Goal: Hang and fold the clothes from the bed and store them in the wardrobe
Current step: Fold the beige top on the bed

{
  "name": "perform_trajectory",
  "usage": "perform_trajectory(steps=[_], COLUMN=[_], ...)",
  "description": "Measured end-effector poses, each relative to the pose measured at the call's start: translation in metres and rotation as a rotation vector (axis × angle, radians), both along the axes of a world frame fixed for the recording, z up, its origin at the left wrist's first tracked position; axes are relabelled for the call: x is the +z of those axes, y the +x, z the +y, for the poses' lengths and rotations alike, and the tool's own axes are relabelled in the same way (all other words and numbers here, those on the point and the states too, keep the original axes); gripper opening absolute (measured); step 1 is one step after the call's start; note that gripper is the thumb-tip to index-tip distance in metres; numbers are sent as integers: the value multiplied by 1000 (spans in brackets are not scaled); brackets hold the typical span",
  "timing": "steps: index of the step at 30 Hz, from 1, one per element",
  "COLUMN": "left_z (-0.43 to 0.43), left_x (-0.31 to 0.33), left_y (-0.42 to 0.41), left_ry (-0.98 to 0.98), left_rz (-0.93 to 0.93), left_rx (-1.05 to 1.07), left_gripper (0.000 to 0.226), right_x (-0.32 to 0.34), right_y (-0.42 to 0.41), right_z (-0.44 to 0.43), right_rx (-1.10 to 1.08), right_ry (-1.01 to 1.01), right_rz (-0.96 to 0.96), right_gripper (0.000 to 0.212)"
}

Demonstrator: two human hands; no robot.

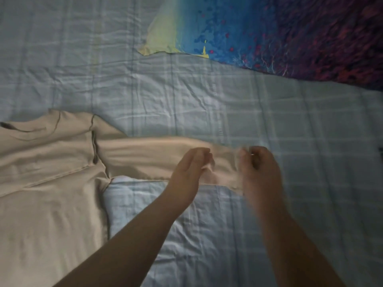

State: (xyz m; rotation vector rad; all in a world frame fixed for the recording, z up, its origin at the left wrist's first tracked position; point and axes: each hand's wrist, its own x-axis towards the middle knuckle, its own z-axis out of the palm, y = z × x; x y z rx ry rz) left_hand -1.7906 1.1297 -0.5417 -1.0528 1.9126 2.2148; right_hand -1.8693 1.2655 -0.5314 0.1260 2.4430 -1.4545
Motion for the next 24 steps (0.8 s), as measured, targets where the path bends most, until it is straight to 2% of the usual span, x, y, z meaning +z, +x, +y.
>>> perform_trajectory(steps=[2,3,5,7,9,12,14,21,24], left_z=[-12,-24,-50,-77,-109,-164,-206,-378,-443], left_x=[5,6,10,9,8,17,22,29,18], left_y=[6,11,27,44,60,96,130,254,300], left_ry=[471,581,669,590,352,72,-18,-67,-210], left_rz=[-22,15,88,120,107,33,4,-42,-153], left_rx=[168,204,252,223,208,218,257,343,378], left_gripper=[58,70,78,54,31,28,26,22,19], right_x=[21,25,28,22,10,-6,-15,-36,-46], right_y=[24,36,58,74,90,122,148,241,280], right_z=[-30,-41,-59,-76,-100,-158,-204,-385,-448], right_rx=[180,271,323,311,450,703,747,904,966], right_ry=[-355,-463,-480,-207,201,541,596,692,722], right_rz=[-157,-191,-69,261,530,446,445,519,512], right_gripper=[14,18,24,28,40,62,63,62,62])
